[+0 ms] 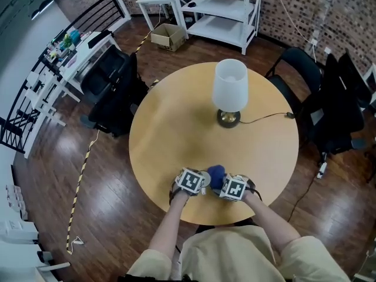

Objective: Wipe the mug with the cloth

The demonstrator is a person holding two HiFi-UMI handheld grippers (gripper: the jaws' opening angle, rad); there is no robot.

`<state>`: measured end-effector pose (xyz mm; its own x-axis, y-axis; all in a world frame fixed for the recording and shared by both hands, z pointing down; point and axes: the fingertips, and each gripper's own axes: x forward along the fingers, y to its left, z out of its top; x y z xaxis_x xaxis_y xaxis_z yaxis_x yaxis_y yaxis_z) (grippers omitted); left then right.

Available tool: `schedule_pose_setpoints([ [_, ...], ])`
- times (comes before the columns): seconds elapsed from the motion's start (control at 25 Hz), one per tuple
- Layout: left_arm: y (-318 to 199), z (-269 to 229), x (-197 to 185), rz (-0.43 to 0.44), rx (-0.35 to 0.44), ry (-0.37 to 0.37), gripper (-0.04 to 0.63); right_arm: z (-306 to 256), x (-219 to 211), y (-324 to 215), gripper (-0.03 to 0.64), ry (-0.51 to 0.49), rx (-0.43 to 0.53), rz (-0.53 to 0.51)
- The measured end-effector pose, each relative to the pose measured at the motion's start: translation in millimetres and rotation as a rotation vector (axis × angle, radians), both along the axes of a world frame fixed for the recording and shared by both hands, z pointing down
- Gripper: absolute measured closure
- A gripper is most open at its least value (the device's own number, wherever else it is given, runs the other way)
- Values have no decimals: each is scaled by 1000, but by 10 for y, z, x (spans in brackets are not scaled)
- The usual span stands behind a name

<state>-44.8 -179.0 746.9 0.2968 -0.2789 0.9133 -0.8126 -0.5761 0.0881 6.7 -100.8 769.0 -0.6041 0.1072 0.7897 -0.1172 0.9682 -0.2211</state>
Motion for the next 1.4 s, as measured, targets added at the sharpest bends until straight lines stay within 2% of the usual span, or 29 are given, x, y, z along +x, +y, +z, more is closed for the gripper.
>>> schedule_pose_setpoints([
  [0.12, 5, -5, -22, -97, -7, -3, 558, -68, -20, 141, 555, 28, 4, -76],
  [0.32, -14, -9, -19, -229, -2, 4, 553, -158, -88, 470, 555, 15, -28, -266],
  [0.4, -11, -11, -12, -249, -7, 7, 548, -157, -81, 504, 555, 15, -40, -277],
  [0.48, 27, 25, -22, -297, -42, 40, 547, -128, 0, 445, 555, 11, -47, -229],
  [0.56, 71, 72, -66, -390, -88, 92, 555, -132, 159, 285, 555, -2, -49, -98],
  [0.64, 75, 88, -141, -495, -121, 144, 565, -265, 334, 21, 554, -75, -66, 132],
  [0.76, 78, 96, -219, -597, -159, 195, 566, -733, 516, -433, 555, -344, -126, 544],
  [0.8, 78, 105, -230, -616, -167, 202, 566, -871, 534, -510, 555, -411, -146, 616],
  [0.84, 75, 116, -233, -633, -175, 209, 568, -966, 508, -526, 555, -440, -161, 629],
  [0.88, 71, 125, -236, -649, -184, 216, 566, -1017, 434, -493, 555, -437, -169, 598],
  [1.0, 80, 153, -242, -680, -210, 230, 568, -984, 79, -283, 555, -378, -196, 480],
  [1.12, 92, 171, -232, -687, -231, 248, 568, -791, -112, -93, 557, -308, -218, 435],
  [1.28, 88, 195, -293, -702, -253, 291, 568, -588, -103, 74, 558, -248, -224, 424],
  [1.4, 82, 211, -293, -683, -262, 311, 568, -383, 94, 177, 558, -179, -249, 465],
])
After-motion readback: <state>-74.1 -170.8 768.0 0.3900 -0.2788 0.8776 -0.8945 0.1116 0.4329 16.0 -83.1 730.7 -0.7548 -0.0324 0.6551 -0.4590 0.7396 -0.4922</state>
